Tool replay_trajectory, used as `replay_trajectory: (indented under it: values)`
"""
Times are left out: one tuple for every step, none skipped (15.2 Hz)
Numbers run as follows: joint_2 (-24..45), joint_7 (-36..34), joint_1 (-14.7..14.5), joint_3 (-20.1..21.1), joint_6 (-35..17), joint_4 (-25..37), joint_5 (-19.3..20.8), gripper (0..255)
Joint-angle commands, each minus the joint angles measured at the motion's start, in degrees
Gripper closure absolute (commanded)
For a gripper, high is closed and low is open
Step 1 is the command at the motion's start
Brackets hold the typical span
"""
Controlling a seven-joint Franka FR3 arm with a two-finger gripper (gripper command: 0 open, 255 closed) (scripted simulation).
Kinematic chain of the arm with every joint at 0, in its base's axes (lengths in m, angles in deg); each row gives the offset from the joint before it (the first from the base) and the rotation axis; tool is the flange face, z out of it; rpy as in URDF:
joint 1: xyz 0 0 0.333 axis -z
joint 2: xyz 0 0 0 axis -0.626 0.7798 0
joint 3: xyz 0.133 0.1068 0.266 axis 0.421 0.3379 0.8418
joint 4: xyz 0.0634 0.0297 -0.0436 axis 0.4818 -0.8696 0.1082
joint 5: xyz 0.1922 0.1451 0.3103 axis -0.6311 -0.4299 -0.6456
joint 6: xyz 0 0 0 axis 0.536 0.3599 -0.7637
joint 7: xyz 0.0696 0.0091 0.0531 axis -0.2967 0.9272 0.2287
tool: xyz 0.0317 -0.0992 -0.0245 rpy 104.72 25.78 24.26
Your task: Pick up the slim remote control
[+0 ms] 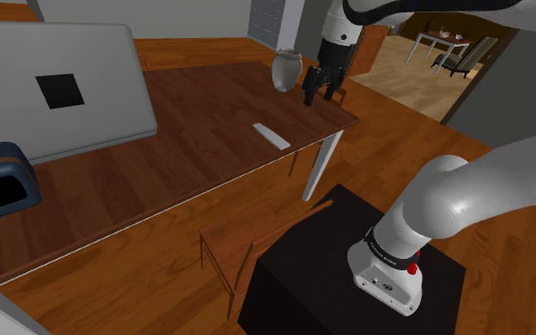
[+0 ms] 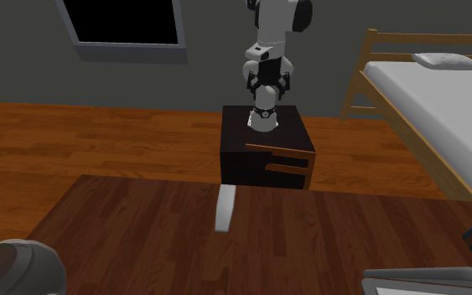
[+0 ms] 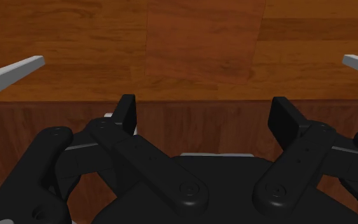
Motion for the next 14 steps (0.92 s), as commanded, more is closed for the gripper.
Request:
replay_trajectory:
  values:
    - [3.42,0.91,0.13,-0.83,-3.89,-0.28,0.26,0]
    - [5.20,1.48,0.23,-1.32,-5.60,-0.17,0.38,0]
    - [7.03,2.06,0.33,-1.81,-7.27,0.02,0.46,0]
    - [8.91,2.64,0.40,-2.30,-8.91,0.30,0.50,0]
    - [10.83,3.23,0.48,-2.77,-10.52,0.66,0.50,0]
    - [12.80,3.84,0.56,-3.23,-12.08,1.09,0.45,0]
    - [14.80,4.46,0.63,-3.68,-13.60,1.61,0.34,0]
    - [16.84,5.10,0.70,-4.11,-15.07,2.20,0.19,0]
    - [18.91,5.76,0.76,-4.54,-16.49,2.88,-0.02,0]
    - [21.01,6.43,0.84,-4.94,-17.85,3.63,-0.28,0]
    - [23.13,7.13,0.92,-5.31,-19.16,4.46,-0.60,0]
    - [25.27,7.84,1.01,-5.67,-20.41,5.36,-0.98,0]
    - [27.44,8.57,1.12,-5.98,-21.59,6.35,-1.41,0]
    - [29.62,9.32,1.25,-6.26,-22.71,7.40,-1.89,0]
